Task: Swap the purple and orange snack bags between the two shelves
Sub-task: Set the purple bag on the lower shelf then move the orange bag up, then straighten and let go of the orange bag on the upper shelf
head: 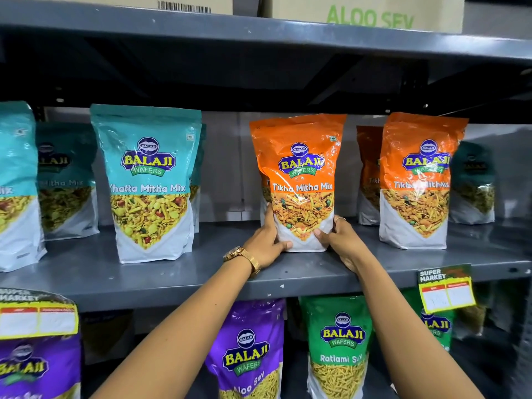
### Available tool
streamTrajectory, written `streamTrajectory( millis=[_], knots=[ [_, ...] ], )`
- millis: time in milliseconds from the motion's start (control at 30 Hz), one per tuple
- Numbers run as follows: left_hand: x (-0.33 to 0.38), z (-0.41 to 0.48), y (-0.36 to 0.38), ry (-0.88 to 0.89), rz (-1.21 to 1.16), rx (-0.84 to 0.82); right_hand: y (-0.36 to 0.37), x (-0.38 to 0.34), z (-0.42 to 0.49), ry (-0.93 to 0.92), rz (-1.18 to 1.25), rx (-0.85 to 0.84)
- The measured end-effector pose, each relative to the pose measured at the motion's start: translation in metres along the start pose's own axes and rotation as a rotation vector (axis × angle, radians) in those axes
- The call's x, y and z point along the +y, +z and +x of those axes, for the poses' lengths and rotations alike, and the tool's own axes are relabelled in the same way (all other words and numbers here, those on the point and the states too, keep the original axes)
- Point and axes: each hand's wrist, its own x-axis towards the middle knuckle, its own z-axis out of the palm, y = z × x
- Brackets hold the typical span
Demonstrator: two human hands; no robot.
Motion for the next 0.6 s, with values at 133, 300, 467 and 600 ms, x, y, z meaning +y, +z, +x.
streamTrajectory(
  millis=[133, 300, 467, 600],
  knots=[
    [0.000, -0.001, 0.000, -0.002, -0.003, 0.012, 0.000, 0.000, -0.002, 0.006, -0.015, 0.003],
    [0.002, -0.004, 0.001, 0.003, 0.024, 0.031, 0.001, -0.002, -0.004, 0.026, -0.055, 0.027],
    [0.020, -0.020, -0.010, 0.194, 0.024, 0.405, 0.008, -0.029, -0.038, -0.137, -0.339, 0.299],
    [0.021, -0.065, -0.008, 0.400, 0.235, 0.613, 0.023, -0.023, -0.101, -0.538, -0.297, 0.510]
  ],
)
